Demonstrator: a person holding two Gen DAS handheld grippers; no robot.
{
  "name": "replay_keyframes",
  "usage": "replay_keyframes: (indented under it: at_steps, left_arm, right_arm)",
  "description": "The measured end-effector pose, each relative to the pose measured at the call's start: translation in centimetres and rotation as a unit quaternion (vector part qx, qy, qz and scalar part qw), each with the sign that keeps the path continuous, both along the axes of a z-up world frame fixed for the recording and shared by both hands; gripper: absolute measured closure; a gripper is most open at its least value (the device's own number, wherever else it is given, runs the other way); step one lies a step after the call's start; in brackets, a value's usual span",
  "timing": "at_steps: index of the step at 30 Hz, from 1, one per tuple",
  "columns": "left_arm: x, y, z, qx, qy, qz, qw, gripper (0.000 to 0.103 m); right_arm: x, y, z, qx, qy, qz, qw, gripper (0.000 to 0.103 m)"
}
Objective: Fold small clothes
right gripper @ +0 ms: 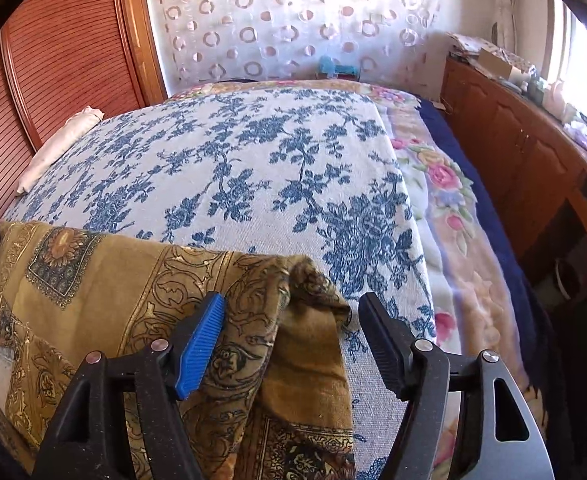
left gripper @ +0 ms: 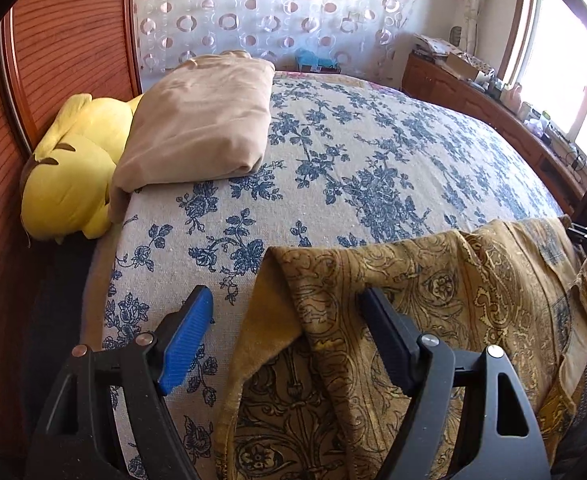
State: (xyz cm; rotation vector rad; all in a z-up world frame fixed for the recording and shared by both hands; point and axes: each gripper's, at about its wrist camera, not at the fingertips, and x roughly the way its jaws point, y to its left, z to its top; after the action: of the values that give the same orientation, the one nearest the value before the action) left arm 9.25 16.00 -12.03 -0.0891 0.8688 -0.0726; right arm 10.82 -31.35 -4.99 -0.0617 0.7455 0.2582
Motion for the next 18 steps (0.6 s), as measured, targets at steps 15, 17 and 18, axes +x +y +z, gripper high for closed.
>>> replay_keyframes:
  at_steps: [15, 17, 18]
  left_arm:
    - [-0.3, -0.5, -0.2, 0.02, -0.01, -0.006, 0.9997, 0.025]
    - [-0.4, -0.5, -0.1, 0.013, -0.014, -0.01, 0.9998, 0.035]
    - [-0.5, -0.6, 0.0, 0.005, -0.016, -0.015, 0.9997, 0.041]
  right_arm:
    - [-1.0, -0.3, -0.4, 0.017, -0.015, 0.025, 0.999, 0.053]
    - [-1.2, -0.2, -0.4, 0.007, -0.017, 0.028, 0.999, 0.058]
    - [-1.4, 0.0, -0.4, 0.005, -0.017, 0.031, 0.999, 0.06]
